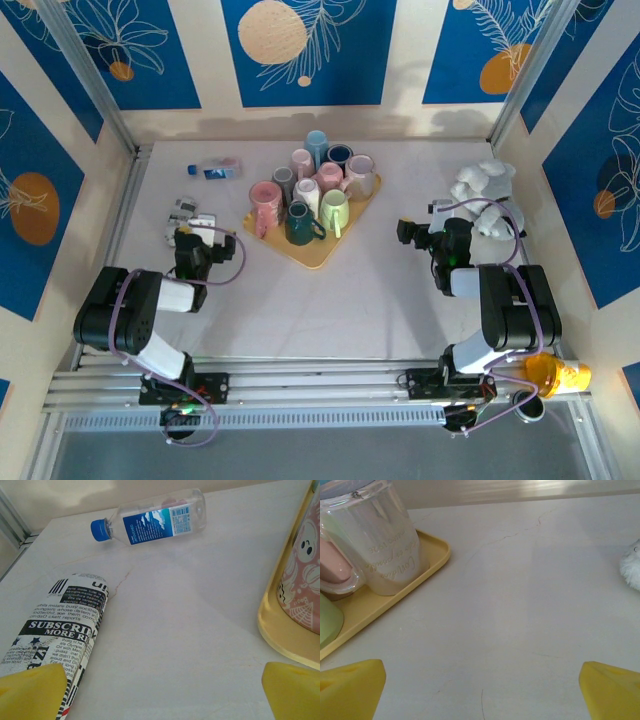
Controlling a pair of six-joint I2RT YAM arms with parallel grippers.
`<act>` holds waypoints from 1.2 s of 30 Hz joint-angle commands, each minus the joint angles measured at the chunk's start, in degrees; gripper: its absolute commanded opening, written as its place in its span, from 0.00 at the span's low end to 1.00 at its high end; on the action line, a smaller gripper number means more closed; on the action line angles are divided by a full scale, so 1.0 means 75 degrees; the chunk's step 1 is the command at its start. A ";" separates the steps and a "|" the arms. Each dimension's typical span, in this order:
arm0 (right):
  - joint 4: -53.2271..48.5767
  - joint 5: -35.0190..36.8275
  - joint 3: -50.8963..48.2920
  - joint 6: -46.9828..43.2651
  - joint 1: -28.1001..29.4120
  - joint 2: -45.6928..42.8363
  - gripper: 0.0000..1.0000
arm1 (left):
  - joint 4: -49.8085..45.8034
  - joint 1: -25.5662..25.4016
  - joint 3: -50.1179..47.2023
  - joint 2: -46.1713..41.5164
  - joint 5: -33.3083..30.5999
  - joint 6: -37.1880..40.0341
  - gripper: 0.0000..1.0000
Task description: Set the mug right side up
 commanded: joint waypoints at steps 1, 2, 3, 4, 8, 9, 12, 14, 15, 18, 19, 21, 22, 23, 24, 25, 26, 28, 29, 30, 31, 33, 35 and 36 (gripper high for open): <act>0.0075 0.0017 -0.0066 0.0068 0.0017 -0.0068 0.99 | 0.0262 0.0125 -0.0021 -0.0201 0.0161 -0.0003 1.00; -0.0123 0.0018 0.0001 0.0065 0.0019 -0.0197 0.98 | 0.0049 0.0115 -0.0040 -0.0486 0.0155 -0.0002 1.00; -0.0421 0.0042 0.0100 0.0067 0.0019 -0.0371 0.98 | -0.0205 0.0102 -0.0020 -0.0778 0.0124 -0.0007 1.00; -0.0882 0.0053 0.0248 0.0070 0.0031 -0.0572 0.98 | -0.0619 0.0107 0.0016 -0.1140 0.0089 -0.0016 1.00; -0.2952 -0.0077 0.0866 0.0359 0.0037 -0.1464 0.94 | -0.2538 0.0105 0.0459 -0.2518 0.0143 -0.0028 1.00; -0.3250 -0.0169 0.0930 0.0396 0.0040 -0.1674 0.94 | -0.3124 0.0111 0.0635 -0.2809 0.0194 -0.0060 1.00; -0.4560 -0.0395 0.1211 0.0785 0.0066 -0.2492 0.91 | -0.5063 0.0095 0.1320 -0.3627 0.0669 -0.0214 1.00; -0.5735 -0.0559 0.1523 0.1166 0.0097 -0.3079 0.87 | -0.6270 0.0091 0.1789 -0.3984 0.1089 -0.0402 1.00; -0.6158 -0.0679 0.1634 0.1307 0.0132 -0.3297 0.86 | -0.6751 0.0103 0.2008 -0.4085 0.1304 -0.0499 1.00; -0.7457 -0.1295 0.2003 0.1527 0.0264 -0.3890 0.81 | -0.8176 0.0018 0.2754 -0.4119 0.2027 -0.0879 0.99; -0.7841 -0.1534 0.2125 0.1525 0.0350 -0.4021 0.79 | -0.8650 -0.0041 0.3053 -0.4049 0.2297 -0.0995 0.99; -0.8471 -0.1900 0.2324 0.1503 0.0534 -0.4152 0.77 | -0.9357 -0.0248 0.3514 -0.3858 0.2672 -0.1056 0.97; -0.8848 -0.2083 0.2493 0.1495 0.0670 -0.4165 0.75 | -0.9672 -0.0378 0.3697 -0.3729 0.2691 -0.1076 0.95; -0.9113 -0.2205 0.2597 0.1493 0.0762 -0.4150 0.74 | -0.9867 -0.0526 0.3855 -0.3589 0.2701 -0.1111 0.93; -0.9321 -0.2350 0.2709 0.1448 0.0887 -0.4098 0.73 | -0.9949 -0.0628 0.3937 -0.3445 0.2717 -0.1157 0.90; -0.9538 -0.2466 0.2826 0.1402 0.1047 -0.4025 0.72 | -0.9973 -0.0720 0.4023 -0.3265 0.2734 -0.1179 0.86; -0.9717 -0.2559 0.2949 0.1332 0.1222 -0.3936 0.71 | -0.9943 -0.0784 0.4085 -0.3040 0.2848 -0.1124 0.83; -1.0005 -0.2724 0.3185 0.1188 0.1516 -0.3695 0.70 | -0.9853 -0.0876 0.4247 -0.2564 0.3143 -0.0920 0.79; -1.0133 -0.2829 0.3309 0.1124 0.1655 -0.3554 0.68 | -0.9869 -0.0882 0.4398 -0.2234 0.3260 -0.0746 0.76; -1.0244 -0.2881 0.3446 0.1085 0.1773 -0.3411 0.67 | -0.9956 -0.0883 0.4569 -0.1933 0.3280 -0.0572 0.74; -1.0309 -0.2894 0.3538 0.1083 0.1866 -0.3316 0.66 | -1.0139 -0.0894 0.4816 -0.1579 0.3308 -0.0400 0.74; -1.0389 -0.2859 0.3687 0.1168 0.2019 -0.3165 0.65 | -1.0437 -0.0904 0.5241 -0.1049 0.3185 -0.0301 0.74; -1.0396 -0.2854 0.3781 0.1297 0.2133 -0.3056 0.65 | -1.0489 -0.0906 0.5472 -0.0728 0.3057 -0.0290 0.73; -1.0385 -0.2843 0.3798 0.1345 0.2162 -0.3020 0.65 | -1.0437 -0.0912 0.5513 -0.0651 0.3041 -0.0288 0.72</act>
